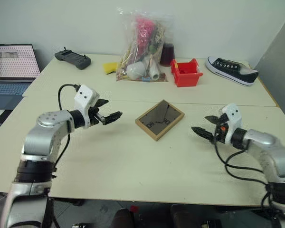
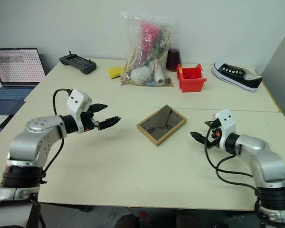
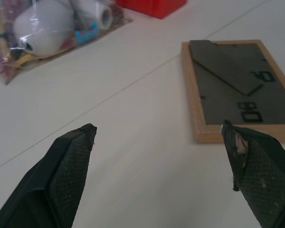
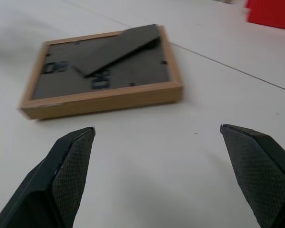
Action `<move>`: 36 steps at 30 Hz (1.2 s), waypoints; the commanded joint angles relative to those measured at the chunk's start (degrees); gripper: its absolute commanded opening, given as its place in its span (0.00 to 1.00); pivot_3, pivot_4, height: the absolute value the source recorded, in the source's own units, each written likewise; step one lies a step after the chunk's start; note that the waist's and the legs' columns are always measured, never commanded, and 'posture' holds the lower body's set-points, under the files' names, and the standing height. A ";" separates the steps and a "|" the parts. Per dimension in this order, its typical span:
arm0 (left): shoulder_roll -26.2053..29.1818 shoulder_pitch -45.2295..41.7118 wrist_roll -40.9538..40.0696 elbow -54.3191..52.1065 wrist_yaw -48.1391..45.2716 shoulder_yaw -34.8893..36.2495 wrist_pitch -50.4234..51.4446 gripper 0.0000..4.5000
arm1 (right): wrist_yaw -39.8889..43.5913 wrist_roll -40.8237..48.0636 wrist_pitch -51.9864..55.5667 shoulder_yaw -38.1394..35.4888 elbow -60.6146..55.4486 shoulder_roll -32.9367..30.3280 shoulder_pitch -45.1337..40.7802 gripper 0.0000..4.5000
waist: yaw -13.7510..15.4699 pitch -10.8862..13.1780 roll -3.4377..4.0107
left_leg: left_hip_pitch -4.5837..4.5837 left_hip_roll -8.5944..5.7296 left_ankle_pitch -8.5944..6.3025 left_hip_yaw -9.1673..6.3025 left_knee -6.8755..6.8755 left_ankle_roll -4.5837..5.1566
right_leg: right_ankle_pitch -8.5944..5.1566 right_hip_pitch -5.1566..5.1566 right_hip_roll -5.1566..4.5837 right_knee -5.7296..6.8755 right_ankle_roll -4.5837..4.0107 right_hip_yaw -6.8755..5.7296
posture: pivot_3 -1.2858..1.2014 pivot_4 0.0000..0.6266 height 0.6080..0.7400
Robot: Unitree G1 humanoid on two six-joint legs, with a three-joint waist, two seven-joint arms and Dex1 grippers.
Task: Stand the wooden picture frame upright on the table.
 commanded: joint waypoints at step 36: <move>-25.69 -19.29 18.97 35.66 6.57 -12.82 -7.60 0.00 | -26.07 -17.27 -8.47 9.87 20.79 27.06 -10.74 0.01 | 0.02 -0.06 -0.04 | -0.29 -0.02 0.00 -0.10 0.11 0.01 | 0.01 -0.17 -0.02 0.04 0.01 -0.12 | 0.52 0.24 1.00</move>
